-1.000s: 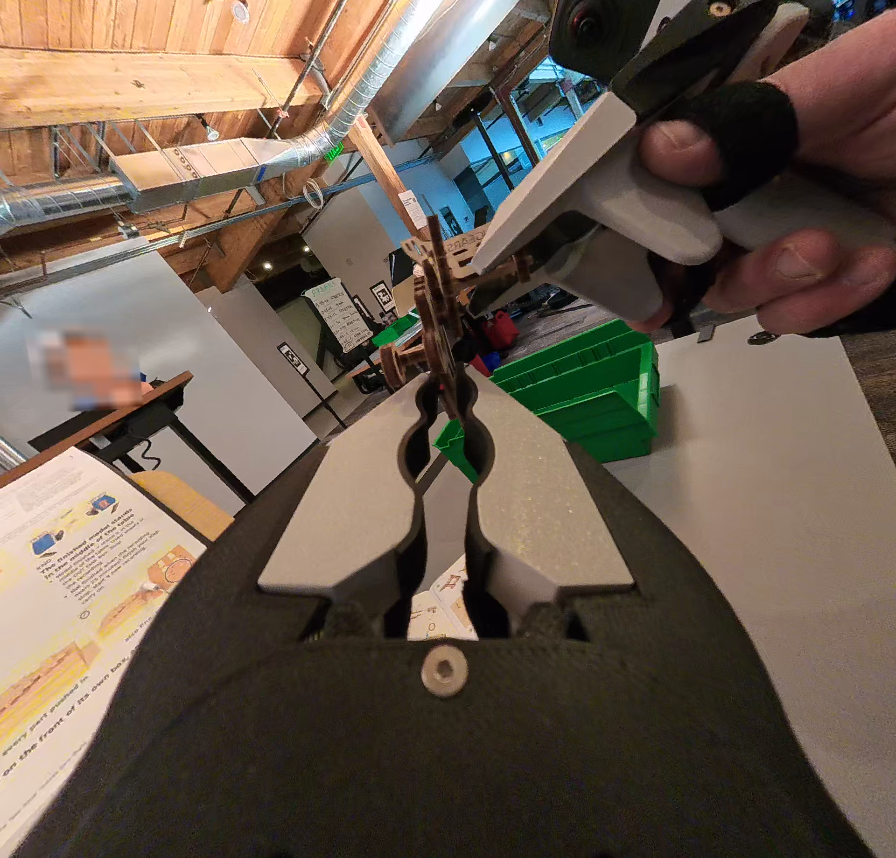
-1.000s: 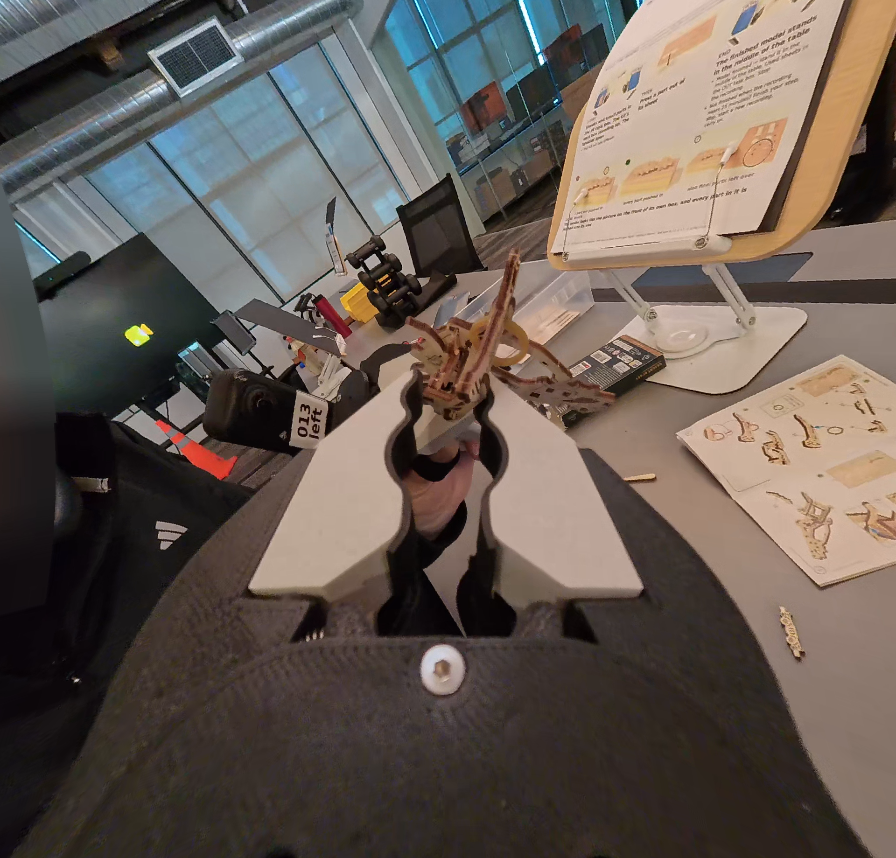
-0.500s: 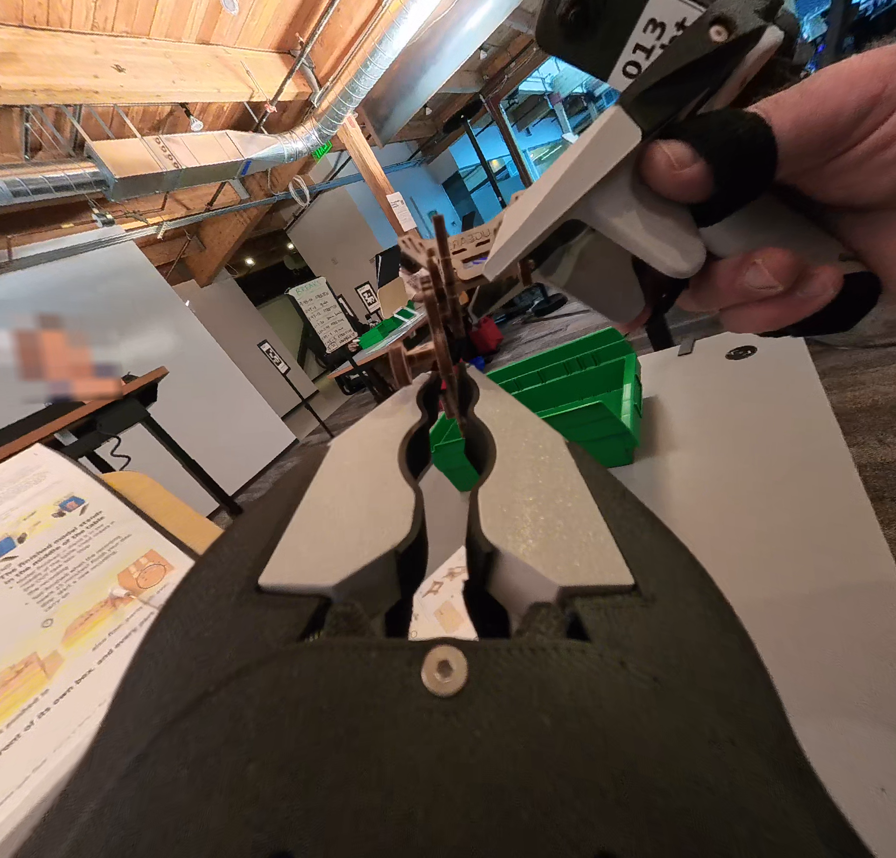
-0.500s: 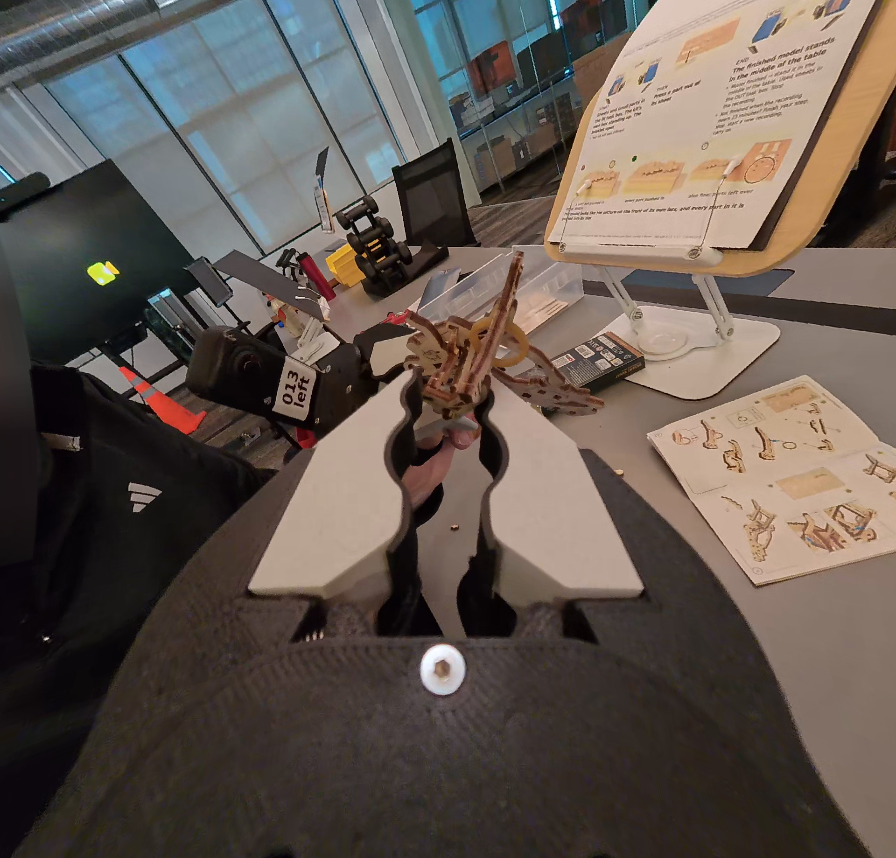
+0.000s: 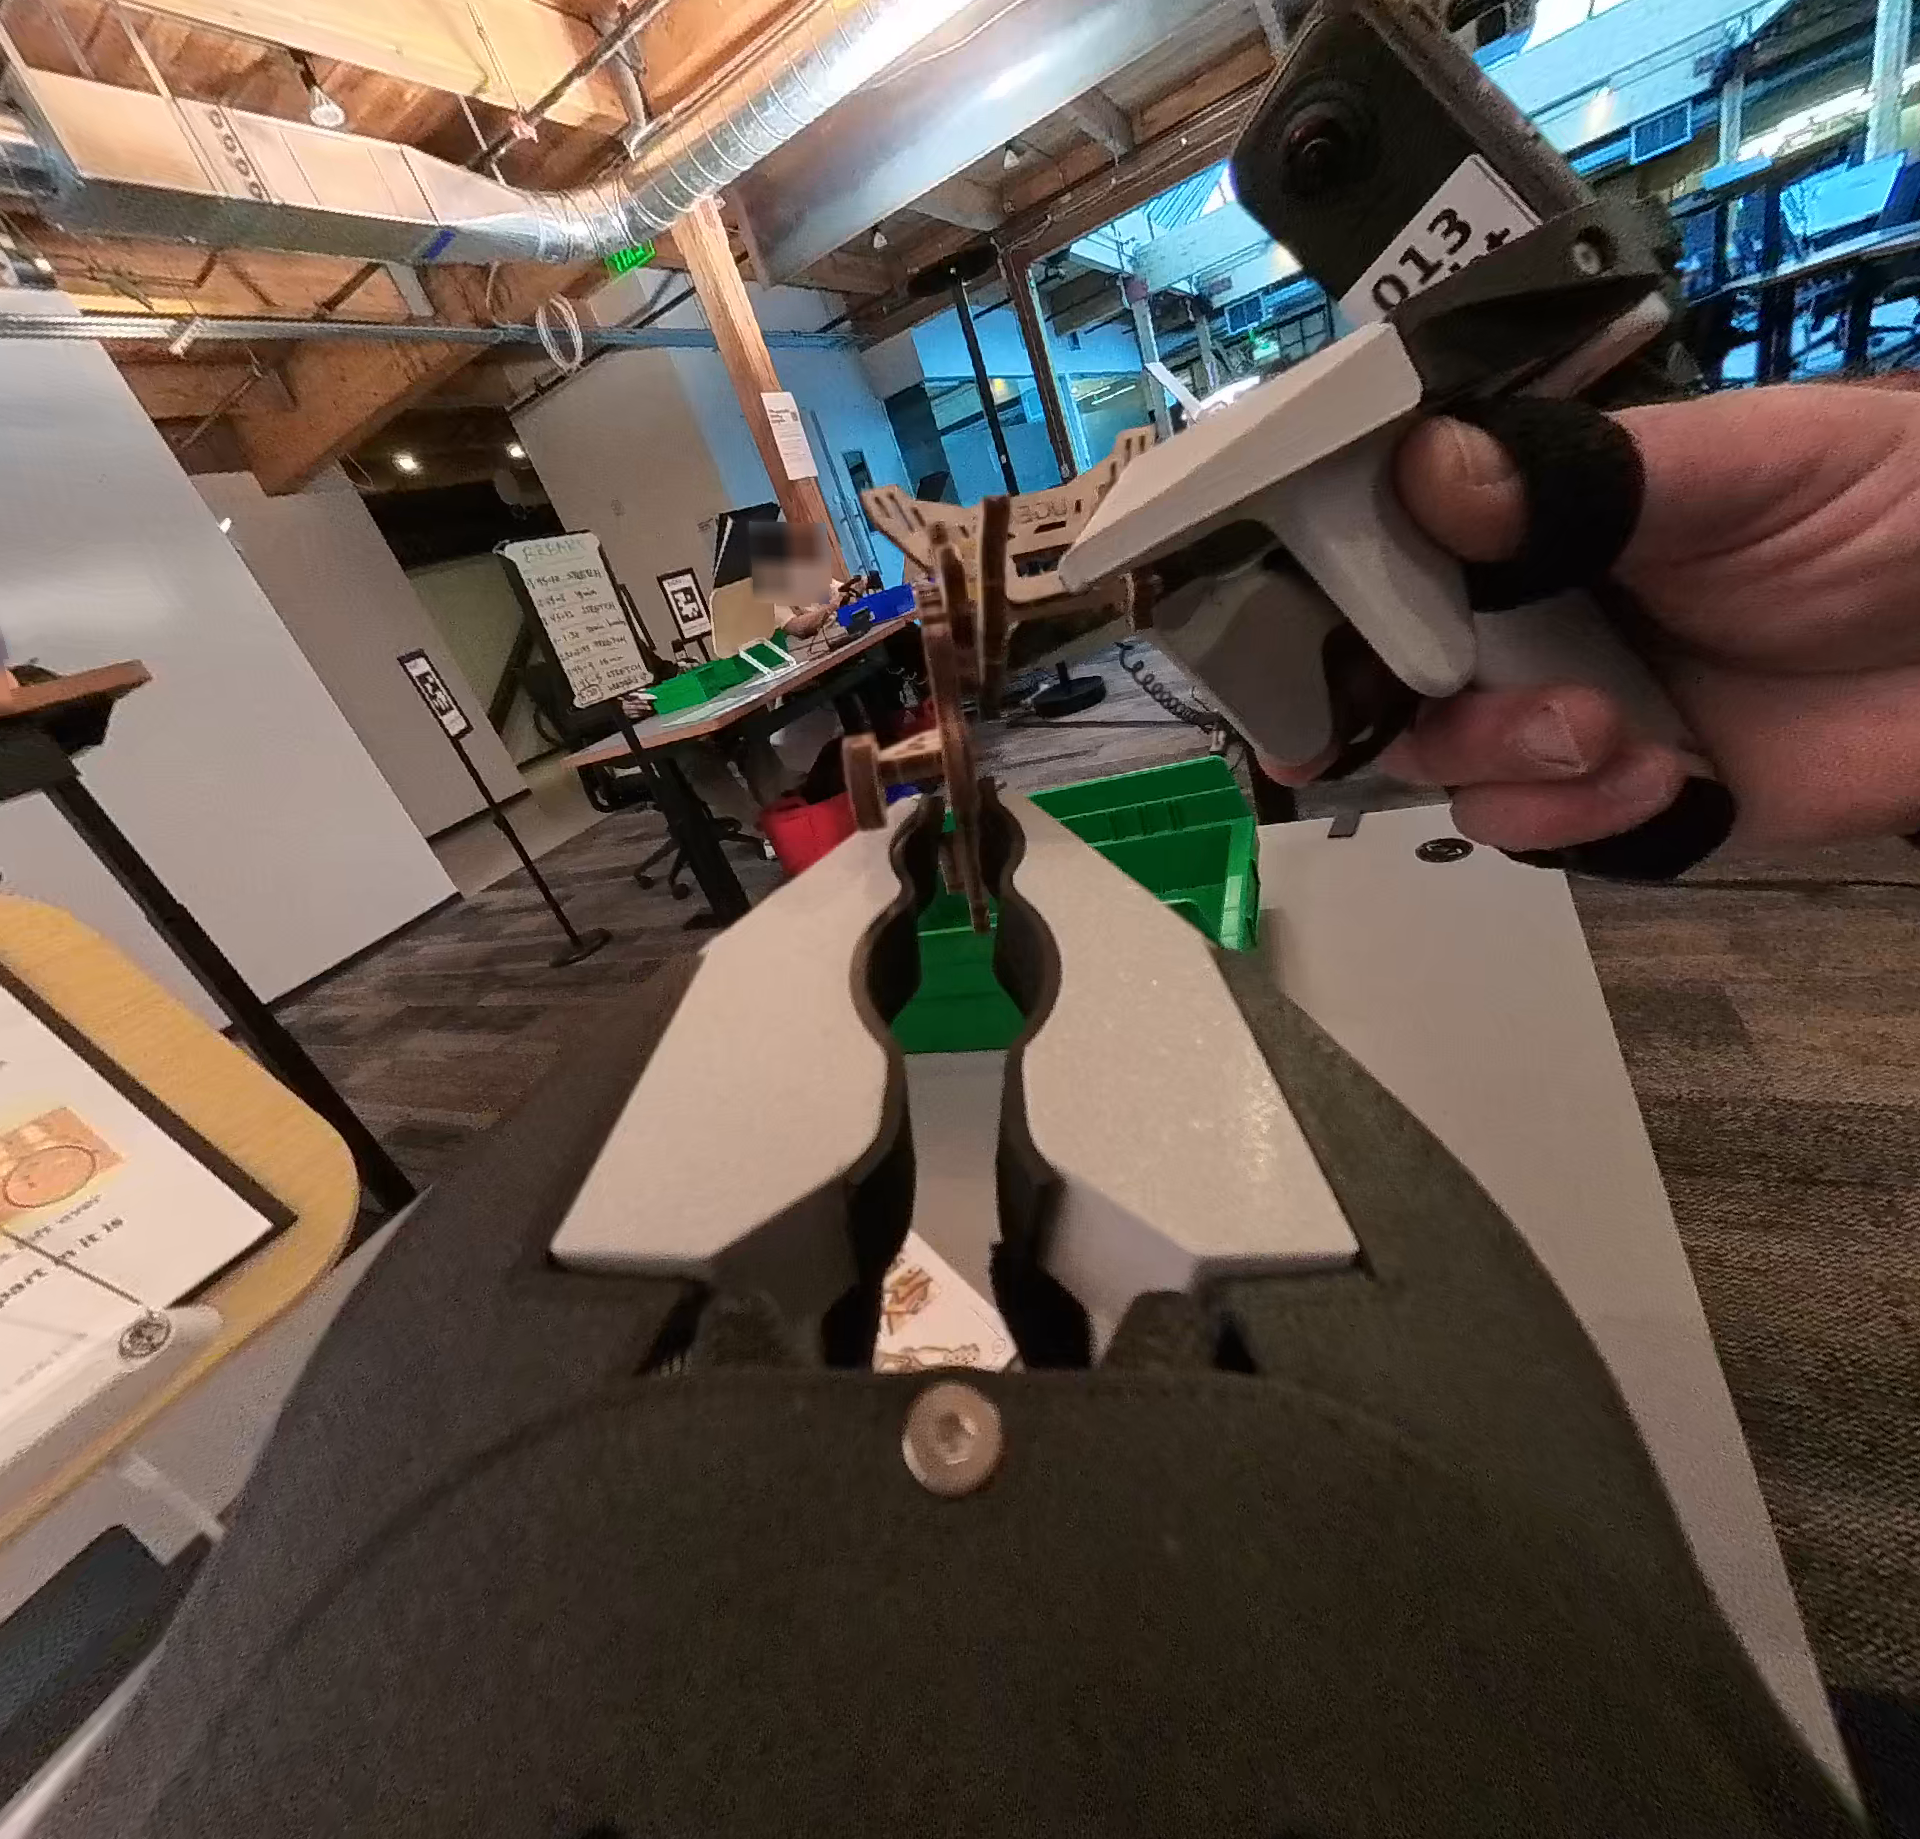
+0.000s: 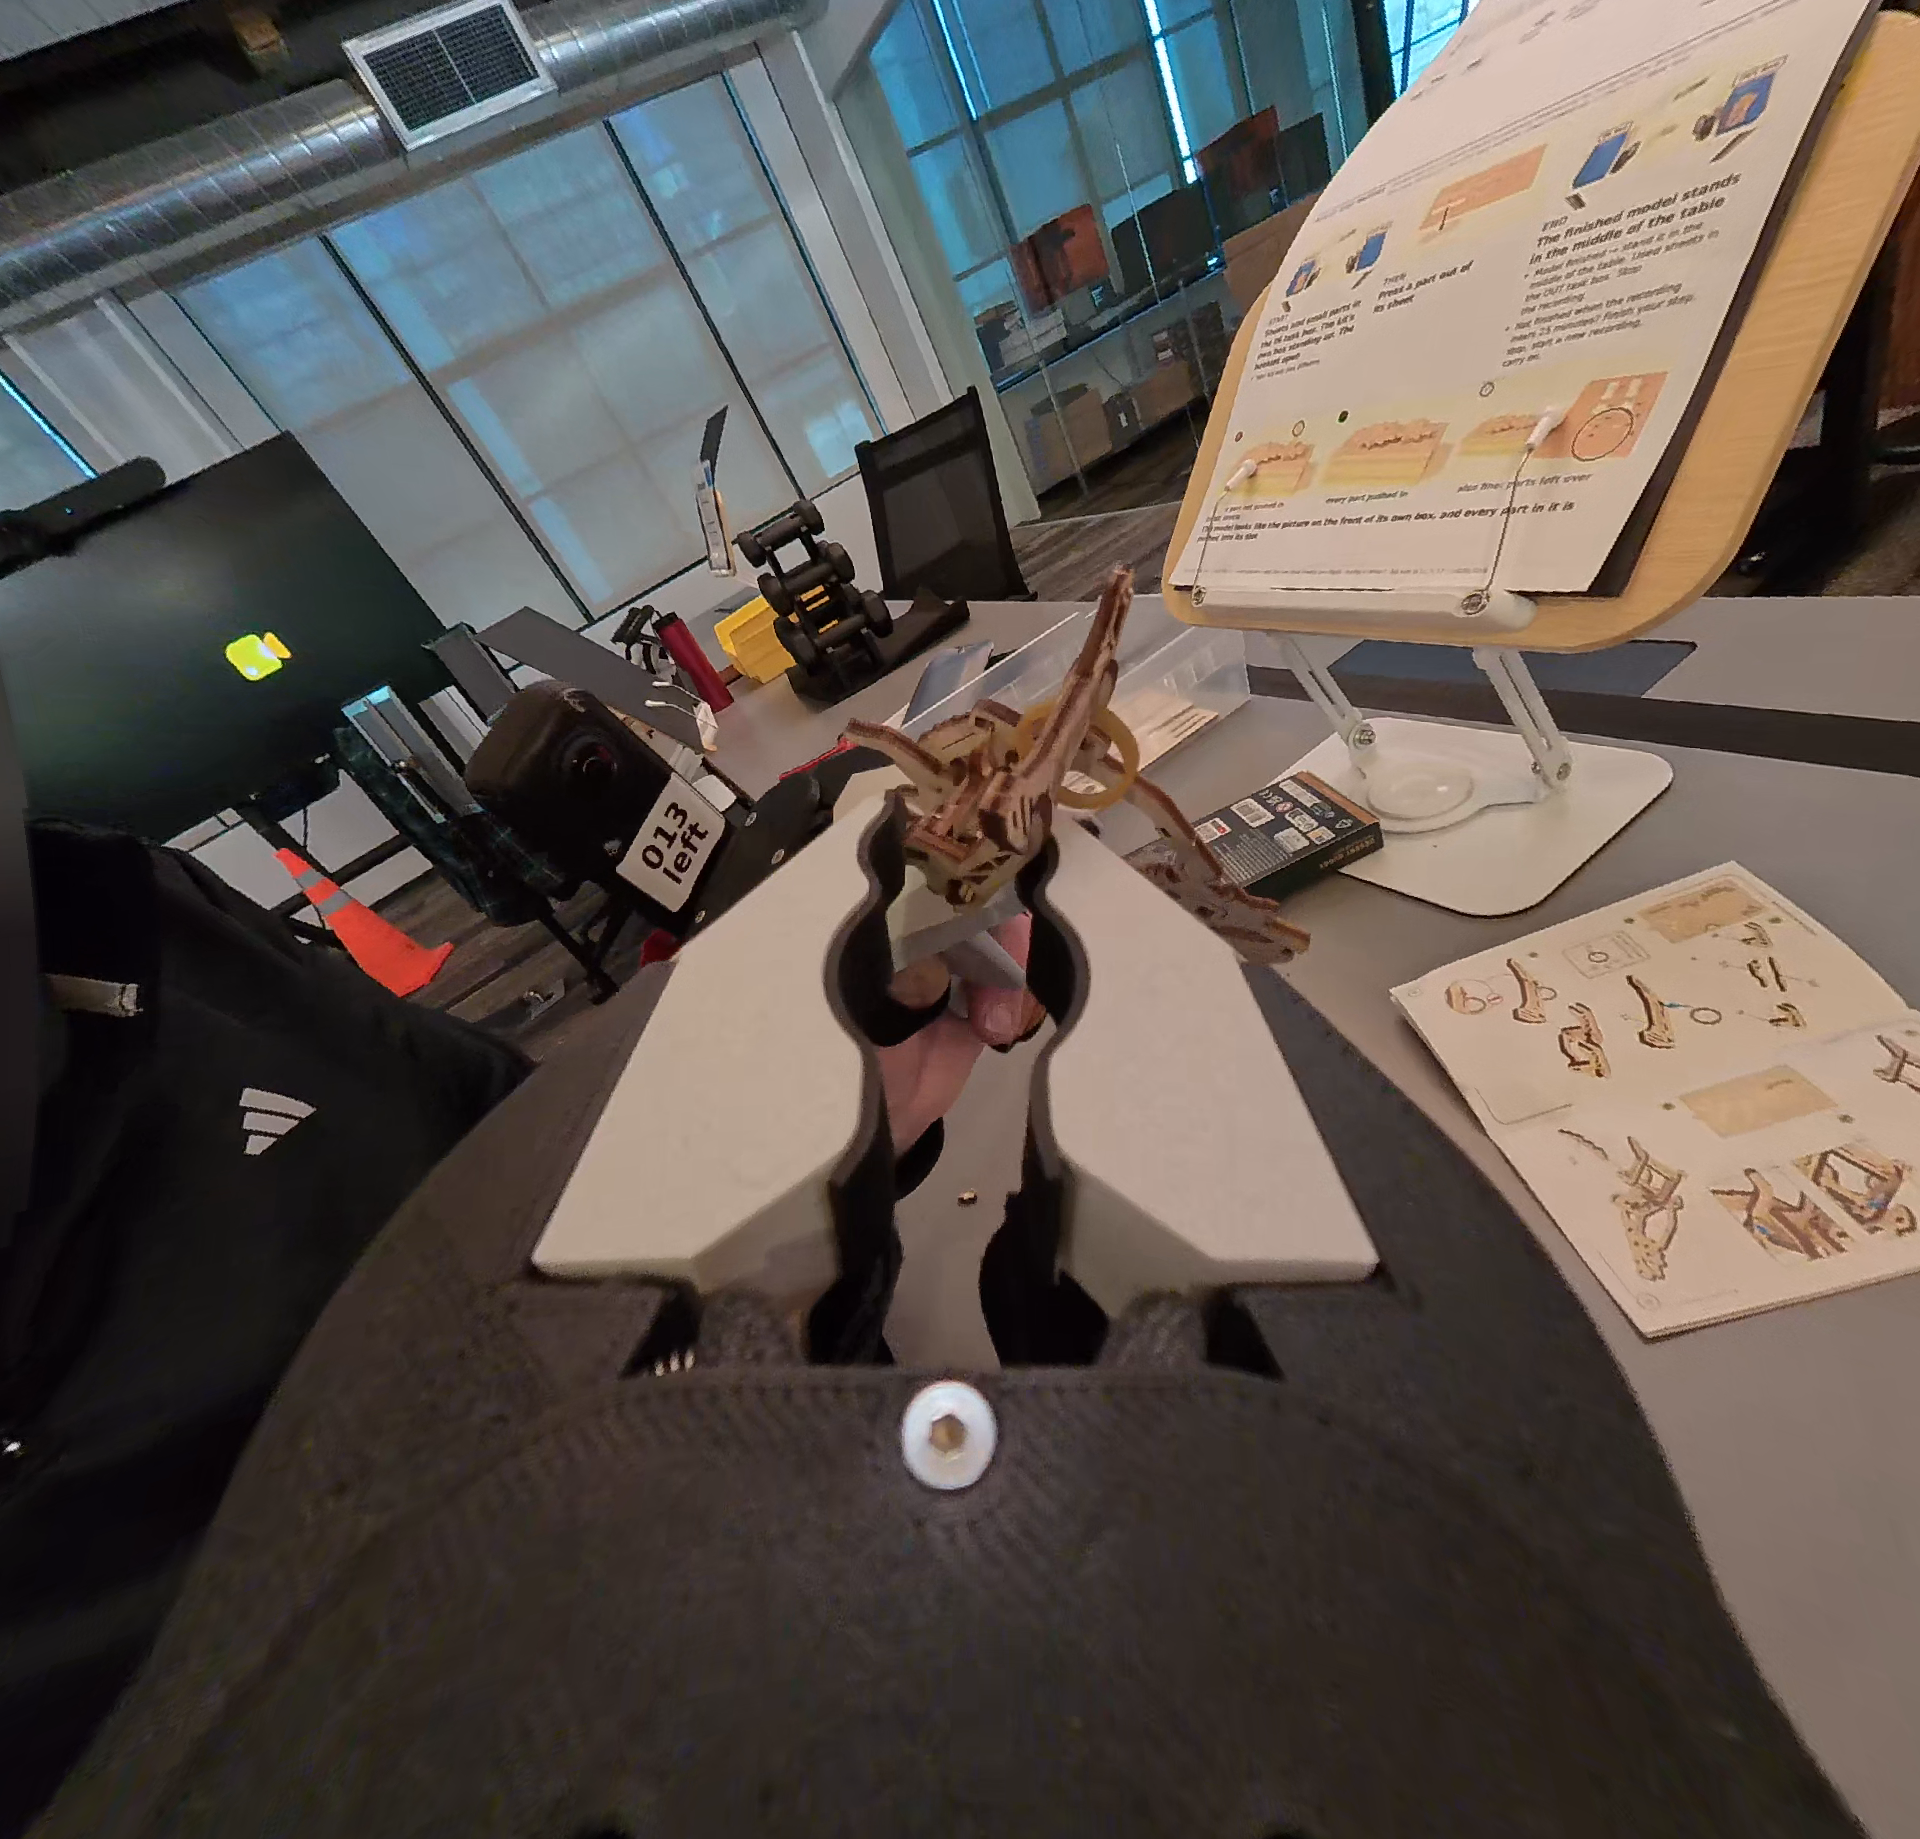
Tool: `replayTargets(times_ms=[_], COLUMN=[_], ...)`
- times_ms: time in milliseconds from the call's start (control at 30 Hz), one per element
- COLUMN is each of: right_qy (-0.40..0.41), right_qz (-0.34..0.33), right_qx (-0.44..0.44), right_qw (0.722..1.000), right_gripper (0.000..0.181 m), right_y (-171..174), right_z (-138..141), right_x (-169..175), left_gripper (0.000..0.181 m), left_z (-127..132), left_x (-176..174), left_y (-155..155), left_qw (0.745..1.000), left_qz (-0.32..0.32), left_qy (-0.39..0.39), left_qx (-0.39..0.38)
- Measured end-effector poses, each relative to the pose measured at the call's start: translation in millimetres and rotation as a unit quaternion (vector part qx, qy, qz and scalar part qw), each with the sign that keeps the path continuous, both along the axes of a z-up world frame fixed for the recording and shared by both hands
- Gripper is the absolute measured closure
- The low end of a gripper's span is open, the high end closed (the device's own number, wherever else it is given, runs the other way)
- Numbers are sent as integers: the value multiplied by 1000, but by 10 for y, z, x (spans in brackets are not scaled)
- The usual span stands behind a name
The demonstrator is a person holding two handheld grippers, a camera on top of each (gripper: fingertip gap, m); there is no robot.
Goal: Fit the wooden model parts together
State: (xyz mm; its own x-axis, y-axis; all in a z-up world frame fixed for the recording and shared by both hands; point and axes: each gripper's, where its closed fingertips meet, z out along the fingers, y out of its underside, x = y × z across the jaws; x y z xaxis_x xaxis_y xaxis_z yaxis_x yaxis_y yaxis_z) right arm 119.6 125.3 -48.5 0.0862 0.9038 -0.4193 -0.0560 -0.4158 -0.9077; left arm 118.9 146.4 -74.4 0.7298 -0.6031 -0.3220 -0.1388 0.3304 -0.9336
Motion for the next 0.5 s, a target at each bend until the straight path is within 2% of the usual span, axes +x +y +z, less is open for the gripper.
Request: replayTargets(times_ms=[33,333,500], right_qy=[-1,-17,8], right_qz=[-1,-18,-17], right_qx=[1,10,-16], right_qw=[1000,1000,1000], right_gripper=[164,164,157], right_y=[8,73,117], right_z=[-4,-12,16], right_x=[-2,-7,28], left_gripper=[177,177,177], left_z=[-3,-32,-33], left_x=[0,12,5], left_y=[6,59,90], left_qw=[1000,1000,1000], left_qz=[-1,1,3], left_qy=[-4,-3,-8], left_qx=[-3,-12,-15])
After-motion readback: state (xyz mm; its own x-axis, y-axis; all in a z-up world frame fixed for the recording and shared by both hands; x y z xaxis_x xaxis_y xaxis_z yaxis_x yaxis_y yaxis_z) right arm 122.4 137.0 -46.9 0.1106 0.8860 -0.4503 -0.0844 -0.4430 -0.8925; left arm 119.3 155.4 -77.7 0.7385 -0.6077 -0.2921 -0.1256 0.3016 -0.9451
